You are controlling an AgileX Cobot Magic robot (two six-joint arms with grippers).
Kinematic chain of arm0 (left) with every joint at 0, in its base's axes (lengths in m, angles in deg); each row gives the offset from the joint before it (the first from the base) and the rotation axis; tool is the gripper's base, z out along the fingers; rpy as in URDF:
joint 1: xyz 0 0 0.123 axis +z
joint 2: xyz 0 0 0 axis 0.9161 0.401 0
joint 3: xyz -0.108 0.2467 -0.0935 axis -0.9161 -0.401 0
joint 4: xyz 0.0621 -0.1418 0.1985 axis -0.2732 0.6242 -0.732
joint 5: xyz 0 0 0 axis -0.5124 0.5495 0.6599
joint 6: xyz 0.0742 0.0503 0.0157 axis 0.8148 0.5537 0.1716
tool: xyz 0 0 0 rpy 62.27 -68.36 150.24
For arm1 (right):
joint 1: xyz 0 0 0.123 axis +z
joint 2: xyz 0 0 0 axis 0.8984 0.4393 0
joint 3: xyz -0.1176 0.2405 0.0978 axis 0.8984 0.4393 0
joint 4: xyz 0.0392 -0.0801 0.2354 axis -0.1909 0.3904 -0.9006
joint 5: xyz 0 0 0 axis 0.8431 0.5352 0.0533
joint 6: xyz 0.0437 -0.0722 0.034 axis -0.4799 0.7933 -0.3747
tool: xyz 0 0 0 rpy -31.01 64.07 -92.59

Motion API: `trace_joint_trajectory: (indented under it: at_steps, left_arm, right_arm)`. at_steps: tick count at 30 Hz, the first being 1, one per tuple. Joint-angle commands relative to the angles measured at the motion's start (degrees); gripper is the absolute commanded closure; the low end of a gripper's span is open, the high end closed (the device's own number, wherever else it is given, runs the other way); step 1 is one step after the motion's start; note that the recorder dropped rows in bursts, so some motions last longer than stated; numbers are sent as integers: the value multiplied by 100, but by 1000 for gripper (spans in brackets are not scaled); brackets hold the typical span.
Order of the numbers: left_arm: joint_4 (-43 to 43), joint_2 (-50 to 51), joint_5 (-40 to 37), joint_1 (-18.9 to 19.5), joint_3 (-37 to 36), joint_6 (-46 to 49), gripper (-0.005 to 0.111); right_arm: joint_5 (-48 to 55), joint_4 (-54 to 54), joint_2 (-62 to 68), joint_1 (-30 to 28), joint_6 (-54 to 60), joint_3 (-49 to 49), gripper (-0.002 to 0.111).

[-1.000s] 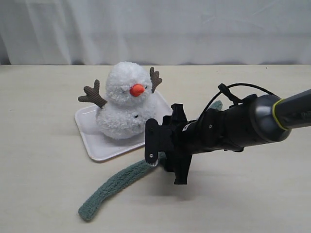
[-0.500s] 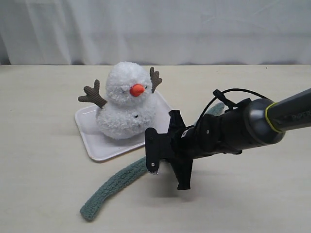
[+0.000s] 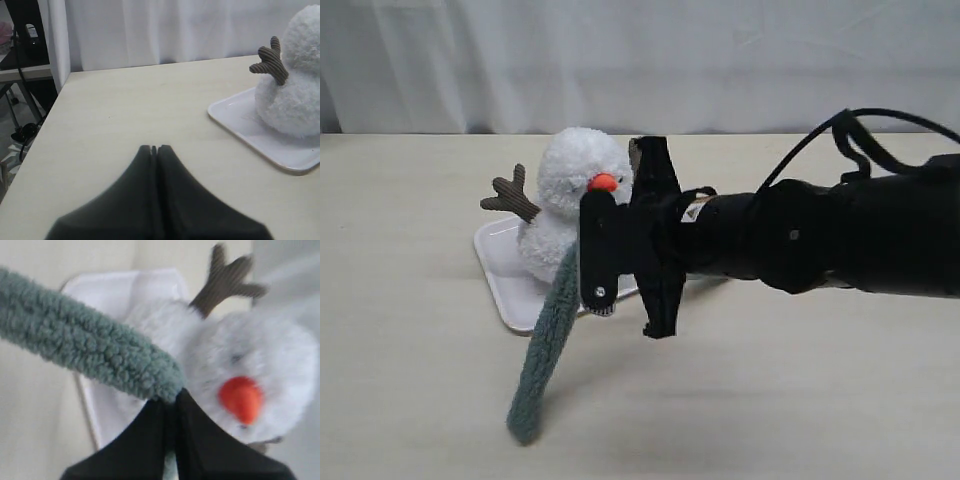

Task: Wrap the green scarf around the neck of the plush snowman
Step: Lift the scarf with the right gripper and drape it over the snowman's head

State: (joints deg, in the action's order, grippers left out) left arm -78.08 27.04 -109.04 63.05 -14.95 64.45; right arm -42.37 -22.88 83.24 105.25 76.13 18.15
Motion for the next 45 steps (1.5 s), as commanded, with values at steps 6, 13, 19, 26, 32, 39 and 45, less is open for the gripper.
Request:
trace_joint_trajectory:
  at_steps: [6, 13, 19, 26, 32, 39, 45]
  left_arm:
    - [14, -11, 69, -15, -17, -14, 107]
    - [14, -11, 69, -15, -17, -14, 107]
    - [14, -11, 57, -15, -17, -14, 107]
    - [14, -11, 57, -15, -17, -14, 107]
    - [14, -11, 57, -15, -17, -14, 107]
    - [14, -11, 57, -15, -17, -14, 107]
    - [14, -11, 67, -15, -17, -14, 107]
  right_arm:
    - [-1554, -522, -333, 185, -225, -744, 104]
    - [-2453, -522, 826, 185, 22, -1685, 104]
    - [-2562, -522, 1460, -61, 333, -2144, 104]
    - [-2562, -535, 1770, -212, 333, -2246, 104]
    - [-2379, -547, 1796, -212, 269, -2246, 91]
    - [-2376, -1796, 1761, -185, -484, -2246, 52]
    - [-1835, -4313, 1430, -185, -429, -2256, 51]
